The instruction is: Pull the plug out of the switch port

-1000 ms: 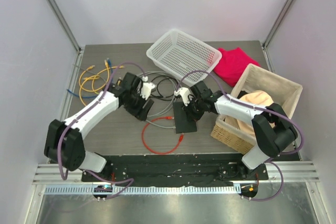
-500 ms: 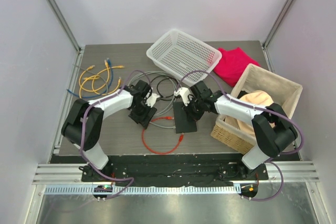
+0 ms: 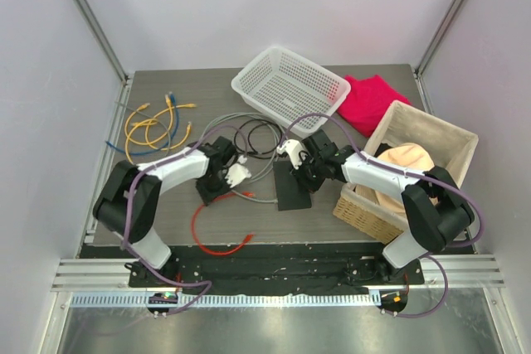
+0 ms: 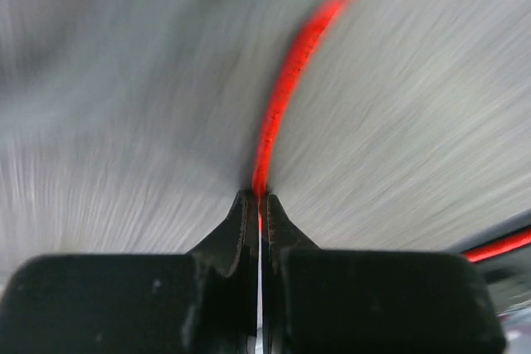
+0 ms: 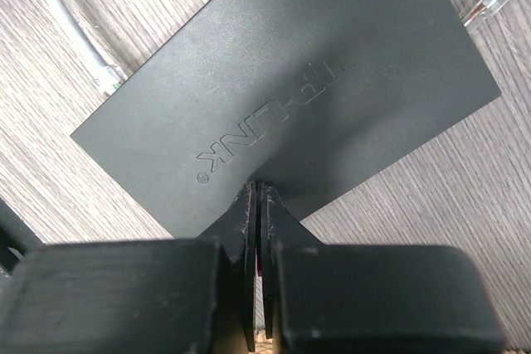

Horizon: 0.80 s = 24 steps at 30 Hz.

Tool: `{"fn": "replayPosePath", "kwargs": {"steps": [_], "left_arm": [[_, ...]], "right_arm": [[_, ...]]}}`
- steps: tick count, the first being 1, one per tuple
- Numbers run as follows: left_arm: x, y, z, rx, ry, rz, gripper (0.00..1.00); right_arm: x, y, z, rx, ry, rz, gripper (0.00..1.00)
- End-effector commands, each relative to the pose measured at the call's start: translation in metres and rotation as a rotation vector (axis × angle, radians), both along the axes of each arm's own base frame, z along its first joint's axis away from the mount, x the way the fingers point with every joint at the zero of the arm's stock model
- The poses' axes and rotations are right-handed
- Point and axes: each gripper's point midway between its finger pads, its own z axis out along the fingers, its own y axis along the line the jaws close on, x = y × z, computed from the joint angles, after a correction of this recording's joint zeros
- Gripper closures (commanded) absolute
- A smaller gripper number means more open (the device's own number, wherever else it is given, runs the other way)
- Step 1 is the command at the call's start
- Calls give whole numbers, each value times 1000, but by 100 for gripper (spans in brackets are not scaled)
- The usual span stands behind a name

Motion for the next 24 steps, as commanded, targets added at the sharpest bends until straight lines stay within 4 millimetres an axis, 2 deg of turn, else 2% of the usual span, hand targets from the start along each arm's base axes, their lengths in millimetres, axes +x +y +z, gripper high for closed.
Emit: {"fn": "replayPosePath", "kwargs": {"steps": [1, 2, 3, 5, 6, 7, 9, 11, 13, 14, 15, 18, 19, 20, 21, 22, 24], "left_arm": [[-4, 112, 23, 318, 21, -259, 100], [6, 124, 33, 344, -16, -298, 100], [18, 141, 38, 356, -61, -231, 100], [52, 147, 59, 320, -202, -100, 100], [62, 155, 65, 291, -241, 15, 100], [84, 153, 81, 248, -324, 106, 100], [101, 147, 87, 143, -386, 313, 100], [128, 144, 104, 76, -509, 445, 100], [138, 142, 113, 29, -585, 548, 100], [153, 144, 121, 17, -659, 576, 100], [158, 153, 128, 56, -713, 616, 100], [180, 172, 134, 147, -813, 661, 100], [186, 178, 126, 186, -817, 655, 100], [200, 181, 129, 193, -872, 658, 100], [203, 187, 128, 228, -888, 666, 100], [209, 190, 118, 252, -875, 657, 100], [222, 195, 123, 266, -927, 667, 100]], "right_arm": [[-7, -13, -6, -64, 22, -5, 99], [-6, -12, -5, -63, 17, -5, 99], [-6, -12, -6, -63, 18, -3, 99], [-5, -12, -6, -62, 18, -4, 99], [-6, -12, -7, -64, 20, -1, 99], [-6, -12, -7, -64, 19, -3, 99], [-6, -12, -8, -64, 24, -3, 99], [-7, -11, -8, -63, 25, 1, 99], [-7, -12, -8, -62, 29, -4, 99], [-7, -12, -8, -62, 27, -4, 99], [-7, -12, -7, -62, 23, -3, 99], [-7, -12, -6, -62, 13, 3, 99], [-7, -14, -7, -66, 14, 1, 99], [-6, -15, -6, -70, 7, 1, 99], [-5, -15, -4, -67, -2, 3, 99], [-5, -15, -3, -69, -5, 2, 99], [-4, -16, -1, -70, -15, -1, 99]]}}
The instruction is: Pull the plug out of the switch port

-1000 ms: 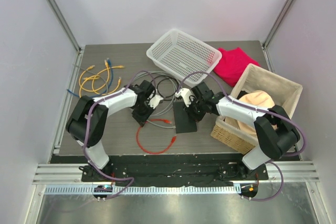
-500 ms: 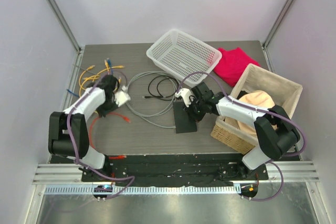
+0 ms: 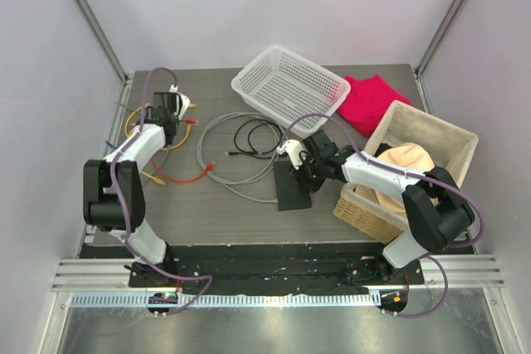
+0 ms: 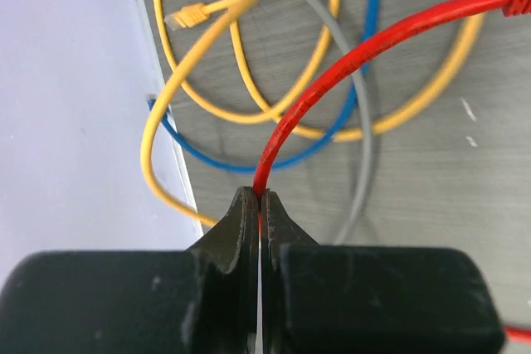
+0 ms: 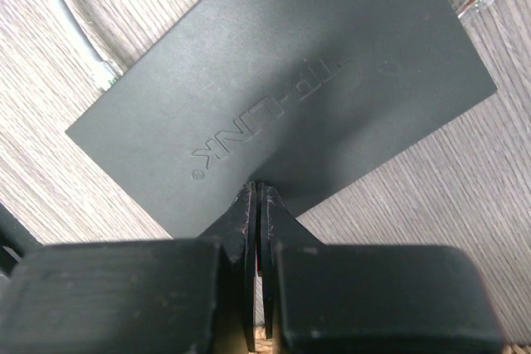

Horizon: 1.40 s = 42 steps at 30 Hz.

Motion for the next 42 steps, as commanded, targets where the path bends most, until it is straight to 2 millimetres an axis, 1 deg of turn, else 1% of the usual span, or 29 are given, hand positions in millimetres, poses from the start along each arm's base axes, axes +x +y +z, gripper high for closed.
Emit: {"fn": "replayPosePath", "kwargs": {"steps": [1, 2, 3, 4, 5, 6, 7, 8, 9, 10, 11, 12, 13, 14, 15, 16, 18, 19, 20, 21, 22, 23, 26, 27, 28, 29, 32, 35, 42], "left_arm": [[47, 25, 15, 121, -180, 94, 100], [51, 26, 14, 133, -180, 98, 100], [59, 27, 19, 136, -195, 101, 89], [63, 25, 19, 130, -191, 99, 77], [60, 21, 13, 92, -159, 109, 67], [68, 13, 26, 44, -182, 96, 55], [68, 6, 29, 2, -176, 86, 52], [62, -14, 28, -106, -146, 59, 48], [65, -34, 41, -175, -155, 15, 44], [61, -49, 48, -230, -152, -3, 43], [53, -82, 47, -357, -106, -93, 42], [47, -112, 63, -470, -113, -162, 40], [37, -143, 68, -608, -73, -263, 39], [22, -170, 70, -715, -24, -331, 38], [-1, -211, 80, -911, 50, -464, 37], [-15, -230, 82, -999, 105, -524, 37], [-54, -271, 79, -1150, 259, -639, 38], [-66, -281, 71, -1169, 315, -658, 38], [-83, -299, 66, -1176, 368, -711, 38], [-98, -305, 53, -1179, 422, -725, 38], [-107, -311, 44, -1163, 451, -760, 38], [-125, -321, 31, -1152, 511, -784, 39], [-147, -331, 6, -1146, 621, -794, 39], [-150, -333, 1, -1151, 646, -798, 38], [-160, -333, -4, -1169, 710, -786, 39], [-164, -335, -17, -1166, 763, -794, 39], [-179, -340, -34, -1186, 866, -784, 41], [-185, -346, -51, -1144, 892, -800, 41], [-189, -360, -65, -1142, 950, -779, 40]], "right_arm": [[-5, -17, -1, -65, -10, -4, 99], [-4, -18, -1, -65, -13, -6, 99], [-5, -19, 0, -65, -12, -9, 99], [-5, -20, -1, -67, -14, -9, 99], [-5, -21, -1, -67, -13, -13, 99], [-6, -22, -2, -69, -12, -12, 99], [-5, -23, -1, -68, -15, -15, 99], [-5, -24, -2, -69, -14, -15, 99], [-5, -25, -2, -71, -13, -20, 99], [-4, -26, -3, -70, -15, -21, 99], [-4, -27, -4, -73, -11, -22, 99], [-4, -27, -5, -74, -11, -22, 99], [-5, -27, -5, -72, -9, -22, 99], [-5, -27, -6, -72, -5, -21, 99], [-5, -26, -7, -73, -2, -20, 99], [-6, -26, -8, -73, 2, -21, 99], [-6, -26, -9, -73, 10, -22, 99], [-5, -26, -8, -71, 6, -22, 99], [-5, -26, -9, -75, 6, -21, 99], [-4, -25, -8, -73, 1, -20, 99], [-4, -25, -7, -72, 1, -21, 99], [-4, -25, -7, -71, -1, -21, 99], [-5, -26, -5, -67, -7, -21, 99], [-7, -27, -6, -68, -2, -20, 99], [-7, -27, -5, -67, -7, -21, 99], [-8, -27, -5, -66, -6, -21, 99], [-11, -29, -6, -67, 0, -19, 99], [-16, -33, -10, -77, 9, -15, 99], [-18, -35, -11, -80, 14, -17, 99]]}}
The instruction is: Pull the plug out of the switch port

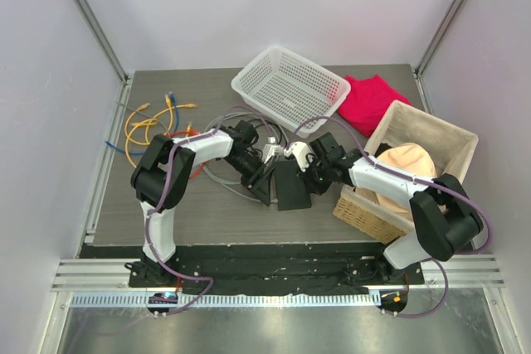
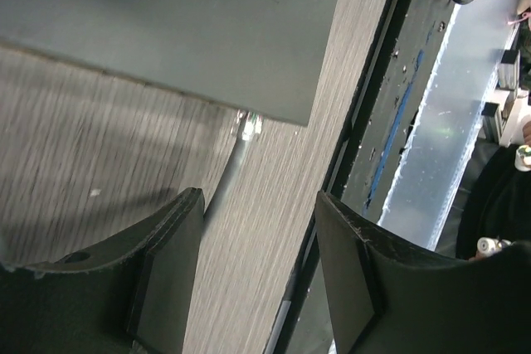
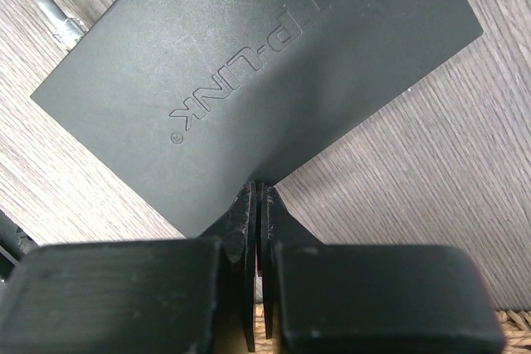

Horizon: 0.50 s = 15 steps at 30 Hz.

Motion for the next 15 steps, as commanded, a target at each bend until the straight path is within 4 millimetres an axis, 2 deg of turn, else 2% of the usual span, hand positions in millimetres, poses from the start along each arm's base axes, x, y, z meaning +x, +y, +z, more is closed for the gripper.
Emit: {"fn": "replayPosePath", "kwargs": {"steps": [1, 15], "left_arm": [[2, -17, 9, -49, 10, -27, 40], [2, -27, -15, 4, 71, -48, 45]], "right_arm": [[-11, -15, -9, -54, 32, -3, 99], [-10, -14, -10, -51, 38, -9, 99]]}}
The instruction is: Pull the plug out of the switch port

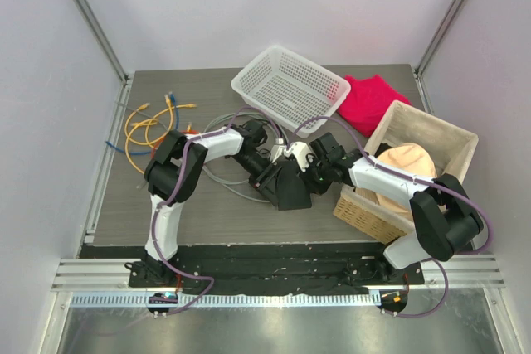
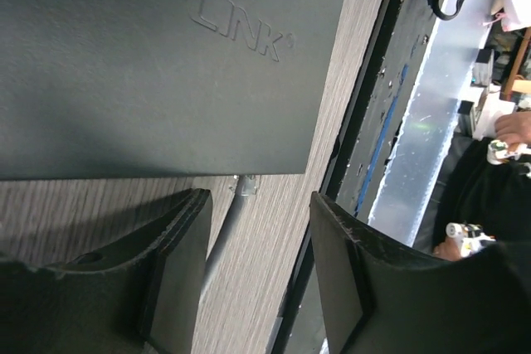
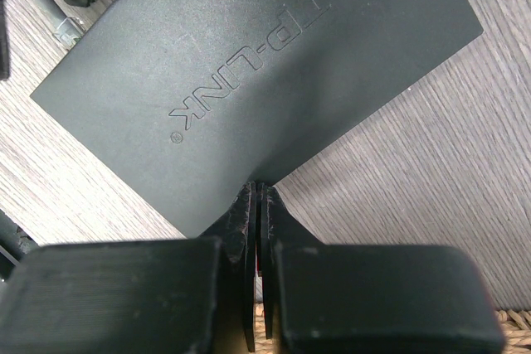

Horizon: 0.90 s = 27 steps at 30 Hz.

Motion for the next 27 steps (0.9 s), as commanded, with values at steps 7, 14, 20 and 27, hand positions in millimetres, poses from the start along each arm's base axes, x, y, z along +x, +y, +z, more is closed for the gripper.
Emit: {"fn": "replayPosePath", "kwargs": {"steps": [7, 14, 20, 27], "left_arm": [[3, -4, -12, 13, 24, -11, 55], [5, -5, -18, 30, 38, -7, 60], [6, -5, -24, 50, 48, -3, 74], [9, -4, -31, 72, 42, -9, 100]], "right_arm": [[-13, -14, -12, -51, 44, -4, 99], [-12, -13, -13, -53, 46, -4, 99], [-10, -12, -12, -51, 44, -6, 99], [-9, -12, -12, -54, 44, -6, 99]]}}
